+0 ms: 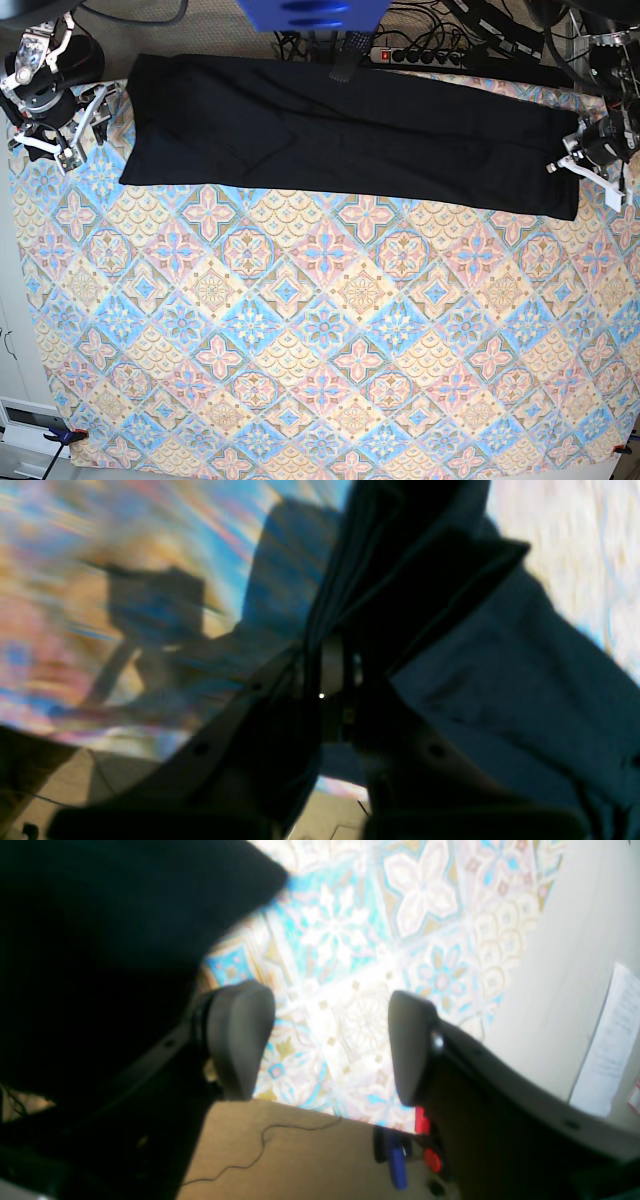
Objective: Fold the T-shirt properly
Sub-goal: 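Push the folded end further toward the right gripper with the left gripper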
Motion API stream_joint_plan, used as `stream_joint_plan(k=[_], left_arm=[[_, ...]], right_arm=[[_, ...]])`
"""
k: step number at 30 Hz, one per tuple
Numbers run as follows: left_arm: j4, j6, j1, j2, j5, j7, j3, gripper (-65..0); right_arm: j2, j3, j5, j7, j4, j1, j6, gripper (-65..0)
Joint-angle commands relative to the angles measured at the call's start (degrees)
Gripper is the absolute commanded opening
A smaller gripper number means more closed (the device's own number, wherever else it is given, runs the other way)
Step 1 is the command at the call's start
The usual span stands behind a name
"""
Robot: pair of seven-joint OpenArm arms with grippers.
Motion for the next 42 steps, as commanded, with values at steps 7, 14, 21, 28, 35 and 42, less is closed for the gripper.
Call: stream_joint_plan(k=[7, 14, 21, 28, 35, 42], left_arm=[[1.4, -1.0, 2.0, -4.2, -0.8, -1.6, -2.0, -65.0], [16.6, -1.5, 5.9, 2.4, -0.5, -1.5, 6.1, -65.0], [19.3, -1.2, 6.3, 9.2, -0.5, -1.5, 14.0, -65.0], [19.1, -1.2, 6.2, 13.1, -0.5, 0.3, 19.0, -65.0], [18.9, -1.2, 5.9, 14.3, -0.4, 0.0, 21.9, -65.0], [18.9, -1.2, 5.5, 16.1, -0.5, 0.3, 22.0, -65.0]], right_arm=[[0.8, 0.3, 0.3, 0.6, 0.9, -0.1, -0.3, -26.8], [0.8, 0.4, 0.3, 0.5, 0.9, 0.6, -0.3, -26.8], [1.0, 0.8, 0.3, 0.5, 0.9, 0.6, -0.3, -26.8], [1.0, 0.8, 0.3, 0.5, 0.9, 1.2, -0.3, -26.8], [1.0, 0.8, 0.3, 0.5, 0.9, 1.5, -0.3, -26.8], [1.0, 0.8, 0.3, 0.5, 0.9, 1.5, -0.3, -26.8]])
